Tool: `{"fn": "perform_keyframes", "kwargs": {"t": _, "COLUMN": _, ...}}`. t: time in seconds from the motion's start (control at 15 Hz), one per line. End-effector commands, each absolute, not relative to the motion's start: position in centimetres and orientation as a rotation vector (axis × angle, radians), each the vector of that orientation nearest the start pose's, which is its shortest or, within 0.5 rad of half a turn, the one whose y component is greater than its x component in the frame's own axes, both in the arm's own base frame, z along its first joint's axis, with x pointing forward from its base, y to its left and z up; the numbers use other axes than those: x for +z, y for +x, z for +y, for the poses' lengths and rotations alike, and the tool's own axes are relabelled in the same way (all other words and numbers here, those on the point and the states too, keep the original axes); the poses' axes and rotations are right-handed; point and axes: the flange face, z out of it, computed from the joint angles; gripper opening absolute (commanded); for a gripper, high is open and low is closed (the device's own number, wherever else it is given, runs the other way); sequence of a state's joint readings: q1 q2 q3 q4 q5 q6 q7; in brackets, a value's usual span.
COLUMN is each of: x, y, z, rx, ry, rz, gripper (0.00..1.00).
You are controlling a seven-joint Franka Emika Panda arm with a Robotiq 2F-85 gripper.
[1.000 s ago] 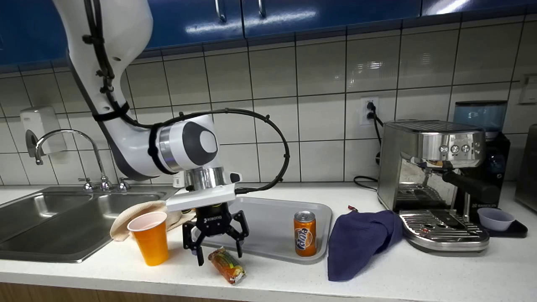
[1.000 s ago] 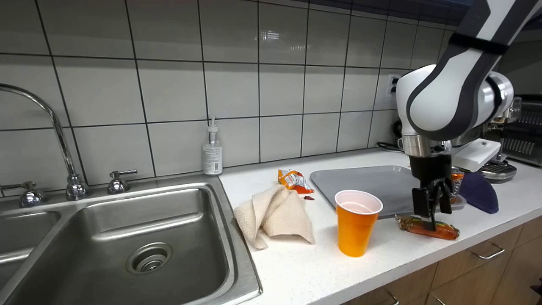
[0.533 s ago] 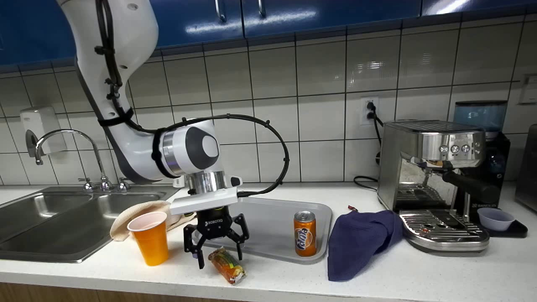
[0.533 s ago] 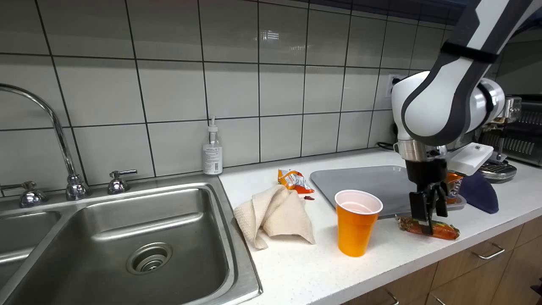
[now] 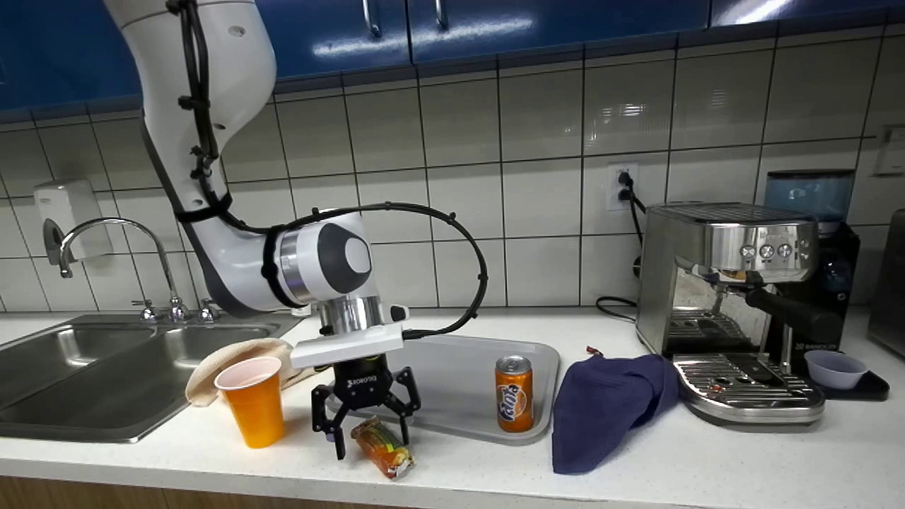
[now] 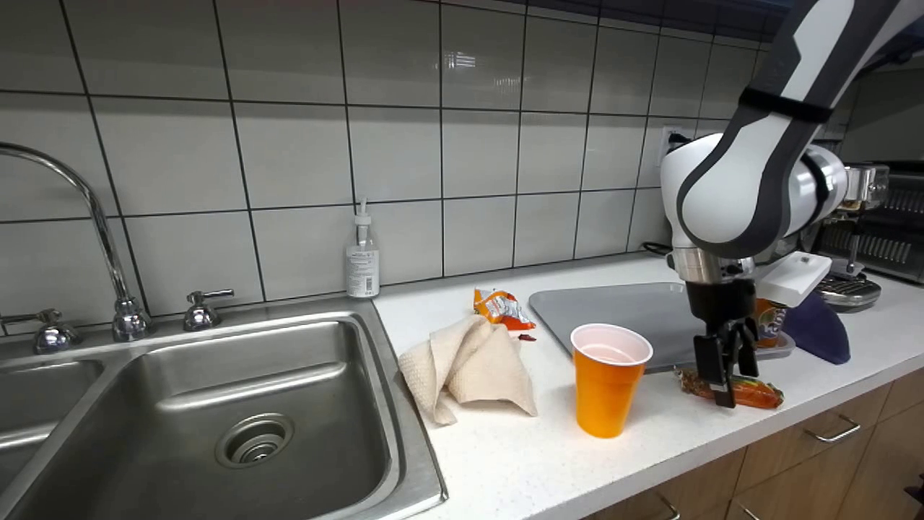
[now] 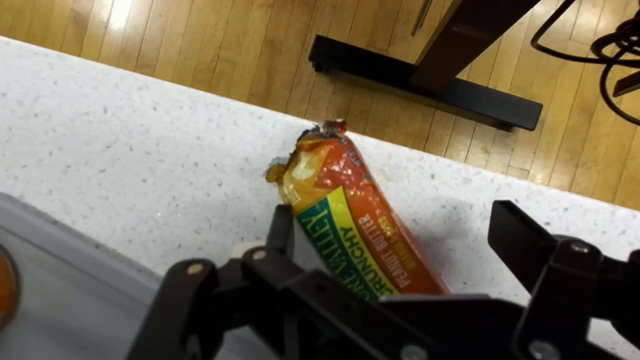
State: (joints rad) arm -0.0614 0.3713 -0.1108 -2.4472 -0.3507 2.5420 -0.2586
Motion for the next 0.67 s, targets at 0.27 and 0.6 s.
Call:
{"fn": "perform_keyframes", "kwargs": {"t": 0.27, "x": 13.21, "y": 45.06, "z": -7.41, "rx": 0.540, "ry": -3.147, "rz": -0.689, "gripper": 0.74}}
{"fn": "perform_keyframes", "kwargs": {"t": 0.6, "x": 13.27, "y": 45.15, "z": -7.55, "rx": 0.535, "ry": -3.150, "rz": -0.681, "gripper": 0.34}}
